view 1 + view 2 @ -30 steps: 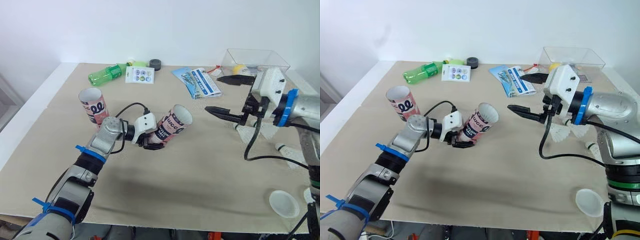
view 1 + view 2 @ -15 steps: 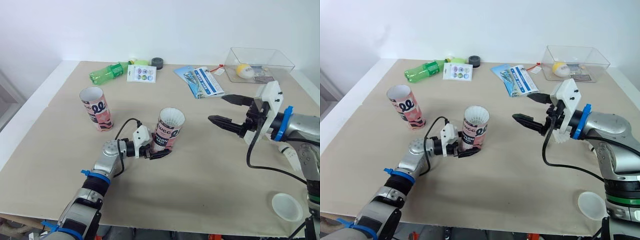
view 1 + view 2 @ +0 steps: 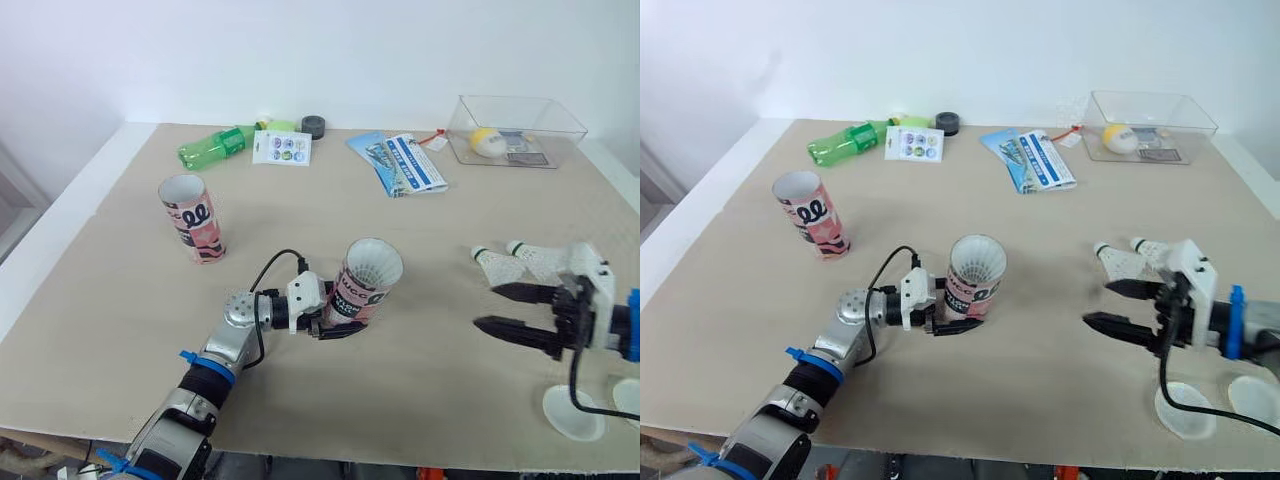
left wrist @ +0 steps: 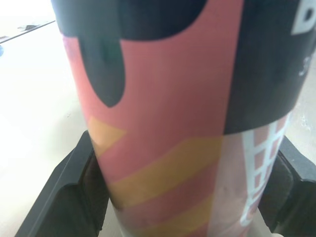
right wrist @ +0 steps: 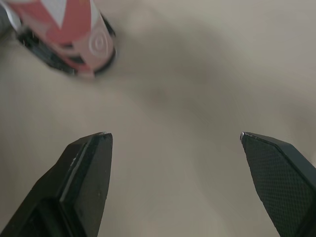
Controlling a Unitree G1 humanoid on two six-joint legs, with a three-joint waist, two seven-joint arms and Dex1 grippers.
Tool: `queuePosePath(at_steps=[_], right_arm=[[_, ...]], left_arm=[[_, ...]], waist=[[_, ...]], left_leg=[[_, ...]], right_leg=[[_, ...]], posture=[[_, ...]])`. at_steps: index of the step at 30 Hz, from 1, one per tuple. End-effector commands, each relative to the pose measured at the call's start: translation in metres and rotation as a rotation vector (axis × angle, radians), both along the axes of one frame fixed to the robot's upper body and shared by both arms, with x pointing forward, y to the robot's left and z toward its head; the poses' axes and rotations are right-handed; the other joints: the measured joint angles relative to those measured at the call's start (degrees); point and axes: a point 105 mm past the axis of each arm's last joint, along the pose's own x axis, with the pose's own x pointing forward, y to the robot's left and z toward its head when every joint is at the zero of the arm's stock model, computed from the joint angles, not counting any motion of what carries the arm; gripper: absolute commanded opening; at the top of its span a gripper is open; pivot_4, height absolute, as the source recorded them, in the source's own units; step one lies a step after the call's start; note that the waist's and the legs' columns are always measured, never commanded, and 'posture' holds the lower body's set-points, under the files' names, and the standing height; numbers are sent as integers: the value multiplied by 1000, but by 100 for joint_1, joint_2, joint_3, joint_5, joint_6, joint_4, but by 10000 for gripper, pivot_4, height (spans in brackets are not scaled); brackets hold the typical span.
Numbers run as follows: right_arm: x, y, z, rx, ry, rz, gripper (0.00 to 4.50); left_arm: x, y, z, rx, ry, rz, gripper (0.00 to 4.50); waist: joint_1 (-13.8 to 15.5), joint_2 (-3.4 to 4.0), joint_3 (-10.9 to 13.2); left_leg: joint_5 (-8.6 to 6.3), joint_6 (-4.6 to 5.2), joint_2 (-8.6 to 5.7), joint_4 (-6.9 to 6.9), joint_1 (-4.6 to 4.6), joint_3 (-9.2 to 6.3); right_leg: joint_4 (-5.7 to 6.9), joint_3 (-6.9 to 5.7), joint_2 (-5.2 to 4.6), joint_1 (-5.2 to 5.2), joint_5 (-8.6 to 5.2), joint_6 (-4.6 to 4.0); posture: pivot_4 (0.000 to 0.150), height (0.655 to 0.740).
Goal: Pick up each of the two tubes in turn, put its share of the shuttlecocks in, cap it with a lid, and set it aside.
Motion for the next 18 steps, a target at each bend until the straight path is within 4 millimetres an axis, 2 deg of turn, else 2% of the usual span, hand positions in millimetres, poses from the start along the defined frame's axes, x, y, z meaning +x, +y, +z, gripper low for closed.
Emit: queuePosePath(at_steps=[1,5,8,14,18], right_arm=[[-6,-17,11,-116,-5,-12,44365],[-22,-53,-4,-331,106,-22,44365],[-27,-69,-9,-405,142,-8,44365],[-34,-89,-14,-508,206,34,44365],[-34,-88,-15,-517,223,82,44365]], left_arm=[[-3,-5,6,-7,-23,-23,34897],[-6,-9,7,-15,-12,-25,34897],[-11,-12,7,-27,-1,-39,34897],[-20,-17,0,-29,34,-55,34897],[-23,-18,-5,-29,76,-52,34897]], waist=[[-10,-1,1],[-19,-9,5],[-27,-14,8],[-64,-25,16],[-81,-28,17]], left_leg=[[0,0,1,1,1,0],[0,-1,-1,6,1,8],[-1,-3,0,4,0,15],[-4,-6,0,-1,4,18],[-4,-6,0,-1,11,19]], right_leg=[[0,0,1,0,-7,-15],[0,2,-4,-1,-7,-17],[-4,6,-5,-2,-10,-16],[-4,10,-4,-2,-14,-14],[-4,10,-4,3,-14,-16]], posture=[[1500,7400],[1500,7400],[1500,7400],[1500,7400],[1500,7400]])
